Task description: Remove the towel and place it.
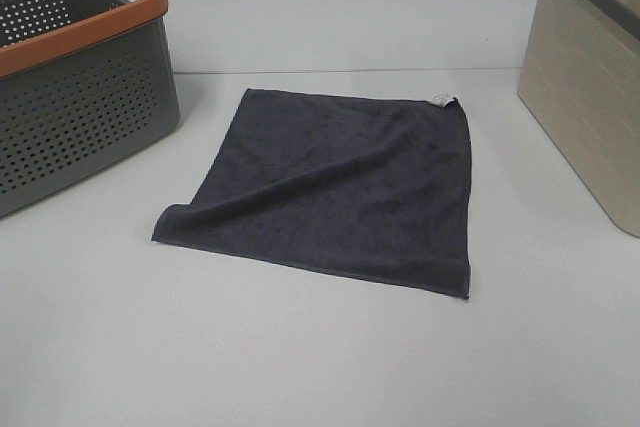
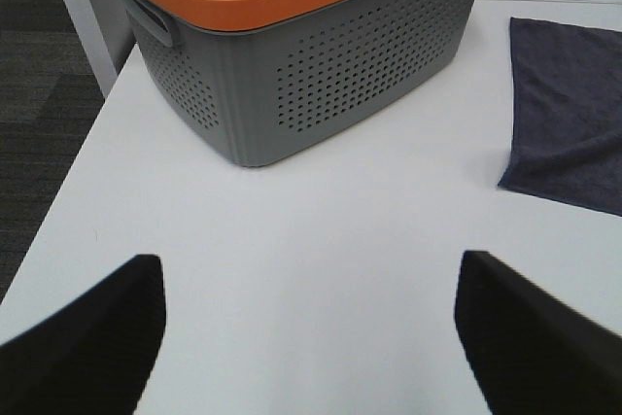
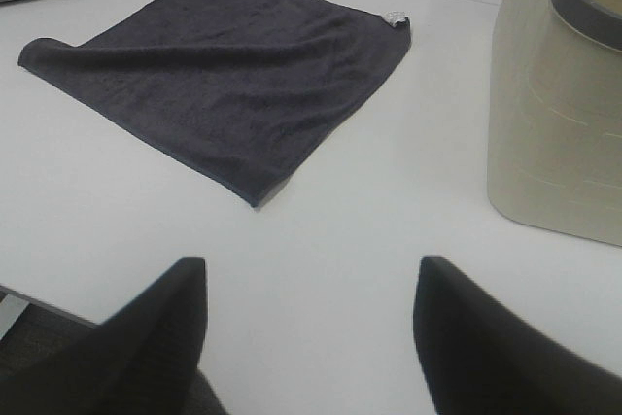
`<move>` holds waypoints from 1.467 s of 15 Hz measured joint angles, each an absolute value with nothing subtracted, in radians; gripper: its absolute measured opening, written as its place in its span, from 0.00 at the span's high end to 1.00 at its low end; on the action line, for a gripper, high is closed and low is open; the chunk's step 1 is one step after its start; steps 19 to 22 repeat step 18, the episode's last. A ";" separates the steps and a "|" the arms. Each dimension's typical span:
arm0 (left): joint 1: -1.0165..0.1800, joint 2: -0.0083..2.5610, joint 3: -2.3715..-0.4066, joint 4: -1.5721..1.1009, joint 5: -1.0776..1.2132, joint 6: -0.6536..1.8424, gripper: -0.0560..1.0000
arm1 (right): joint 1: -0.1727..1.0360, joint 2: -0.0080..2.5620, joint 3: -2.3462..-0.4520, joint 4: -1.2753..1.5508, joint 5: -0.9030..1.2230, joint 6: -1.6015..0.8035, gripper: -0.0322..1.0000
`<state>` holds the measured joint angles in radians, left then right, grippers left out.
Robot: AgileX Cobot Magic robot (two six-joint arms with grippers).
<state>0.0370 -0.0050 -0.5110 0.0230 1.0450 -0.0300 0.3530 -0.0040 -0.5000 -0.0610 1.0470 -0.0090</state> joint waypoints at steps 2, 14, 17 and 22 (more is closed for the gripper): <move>0.037 -0.005 -0.511 0.023 1.045 -0.030 0.23 | 0.292 -0.004 -0.500 -0.061 1.047 -0.009 0.37; 0.037 -0.005 -0.511 0.023 1.045 -0.029 0.23 | 0.148 -0.004 -0.500 -0.061 1.047 -0.009 0.37; 0.037 -0.005 -0.511 0.023 1.045 -0.029 0.23 | 0.148 -0.004 -0.500 -0.061 1.047 -0.009 0.37; 0.037 -0.005 -0.511 0.023 1.045 -0.029 0.23 | 0.148 -0.004 -0.500 -0.061 1.047 -0.009 0.37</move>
